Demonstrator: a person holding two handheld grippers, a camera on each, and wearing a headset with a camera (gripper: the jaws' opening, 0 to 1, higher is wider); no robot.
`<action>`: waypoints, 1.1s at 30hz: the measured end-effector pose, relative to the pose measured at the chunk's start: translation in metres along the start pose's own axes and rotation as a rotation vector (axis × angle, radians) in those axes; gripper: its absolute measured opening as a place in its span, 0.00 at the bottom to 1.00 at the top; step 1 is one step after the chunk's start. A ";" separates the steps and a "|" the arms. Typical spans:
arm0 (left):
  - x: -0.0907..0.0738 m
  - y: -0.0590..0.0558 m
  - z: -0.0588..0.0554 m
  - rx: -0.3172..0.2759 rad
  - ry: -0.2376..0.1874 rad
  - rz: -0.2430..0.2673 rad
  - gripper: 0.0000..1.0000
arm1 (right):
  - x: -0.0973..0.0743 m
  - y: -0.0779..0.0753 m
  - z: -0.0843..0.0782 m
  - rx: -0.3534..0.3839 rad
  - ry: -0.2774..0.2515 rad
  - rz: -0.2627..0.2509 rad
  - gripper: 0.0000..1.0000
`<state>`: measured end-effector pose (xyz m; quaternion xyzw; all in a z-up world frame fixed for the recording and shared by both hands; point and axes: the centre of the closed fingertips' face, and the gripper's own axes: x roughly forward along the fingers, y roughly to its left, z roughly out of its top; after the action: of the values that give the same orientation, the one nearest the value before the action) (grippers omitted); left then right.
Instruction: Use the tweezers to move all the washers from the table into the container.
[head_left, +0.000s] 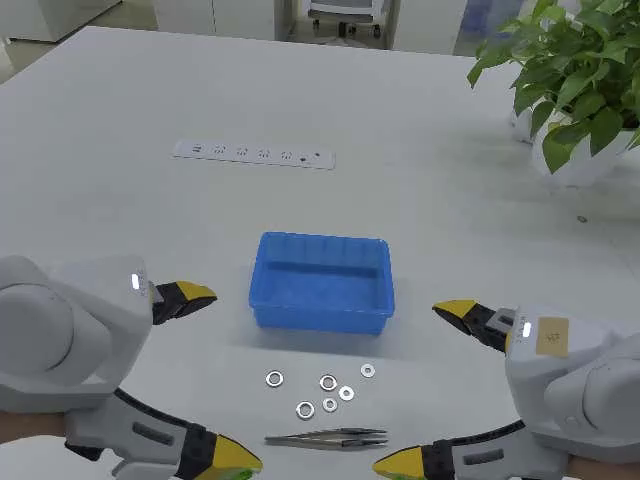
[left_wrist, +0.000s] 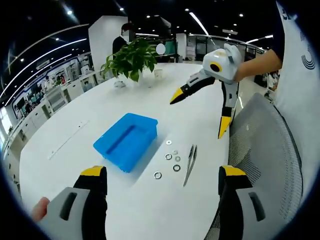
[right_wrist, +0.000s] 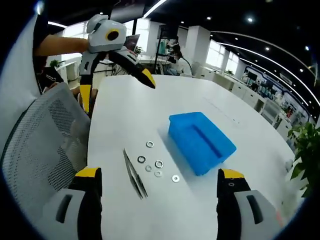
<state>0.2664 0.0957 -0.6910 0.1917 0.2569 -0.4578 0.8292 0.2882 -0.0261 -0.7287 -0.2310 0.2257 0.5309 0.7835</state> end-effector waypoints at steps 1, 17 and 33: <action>0.000 0.000 -0.001 0.000 0.007 0.000 0.99 | 0.000 0.000 -0.001 -0.004 0.008 0.001 0.95; 0.001 -0.005 -0.006 -0.003 0.019 -0.018 0.98 | 0.000 0.000 0.005 0.013 -0.010 0.008 0.94; 0.006 -0.010 -0.019 -0.037 0.044 -0.033 0.98 | 0.001 0.003 0.006 0.018 -0.005 0.018 0.94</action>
<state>0.2559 0.0972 -0.7107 0.1823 0.2865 -0.4623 0.8191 0.2864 -0.0206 -0.7244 -0.2208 0.2305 0.5365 0.7812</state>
